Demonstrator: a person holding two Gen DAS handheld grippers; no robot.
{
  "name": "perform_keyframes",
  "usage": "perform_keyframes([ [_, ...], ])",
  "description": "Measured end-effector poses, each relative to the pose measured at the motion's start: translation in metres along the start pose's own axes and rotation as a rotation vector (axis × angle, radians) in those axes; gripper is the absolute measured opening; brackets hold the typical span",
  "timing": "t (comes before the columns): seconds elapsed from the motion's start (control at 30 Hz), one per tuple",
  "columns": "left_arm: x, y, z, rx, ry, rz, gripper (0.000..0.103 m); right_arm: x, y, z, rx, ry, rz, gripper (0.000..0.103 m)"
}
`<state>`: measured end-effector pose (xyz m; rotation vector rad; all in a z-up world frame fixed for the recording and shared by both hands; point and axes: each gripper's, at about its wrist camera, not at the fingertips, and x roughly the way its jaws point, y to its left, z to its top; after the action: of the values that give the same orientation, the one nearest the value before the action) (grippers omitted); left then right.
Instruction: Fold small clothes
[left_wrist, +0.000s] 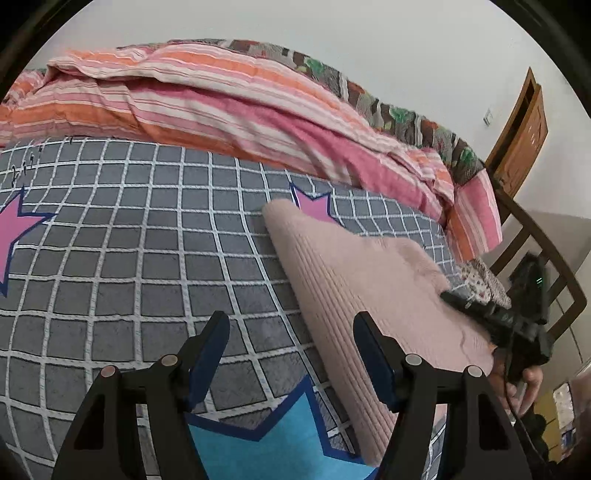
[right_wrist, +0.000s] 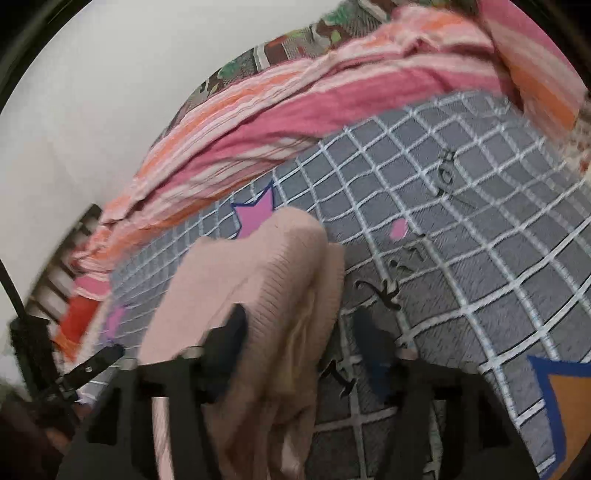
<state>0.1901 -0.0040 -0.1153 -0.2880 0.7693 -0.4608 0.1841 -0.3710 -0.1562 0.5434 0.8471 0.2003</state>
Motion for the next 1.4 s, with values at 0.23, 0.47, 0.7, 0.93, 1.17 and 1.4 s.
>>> perform_keyframes([
  [0.23,-0.011,0.017,0.005,-0.045,-0.013,-0.031,0.067,0.031,-0.015,0.006,0.118,0.096,0.106,0.072],
  [0.47,-0.025,0.032,0.002,-0.073,-0.027,-0.041,0.067,0.049,0.000,0.014,0.125,0.166,0.151,0.036],
  [0.7,-0.036,0.048,0.003,-0.085,-0.039,0.017,0.067,0.011,0.092,0.038,0.032,0.068,0.152,0.032],
  [0.93,-0.057,0.066,0.005,-0.110,-0.067,0.038,0.067,0.027,0.203,0.047,-0.058,0.064,0.121,0.031],
  [1.17,-0.077,0.088,0.007,-0.111,-0.081,0.067,0.067,0.035,0.206,0.047,0.069,-0.001,0.369,0.031],
  [1.4,-0.062,0.078,-0.001,-0.038,-0.015,0.073,0.067,0.094,0.094,0.007,0.151,0.113,0.010,0.036],
])
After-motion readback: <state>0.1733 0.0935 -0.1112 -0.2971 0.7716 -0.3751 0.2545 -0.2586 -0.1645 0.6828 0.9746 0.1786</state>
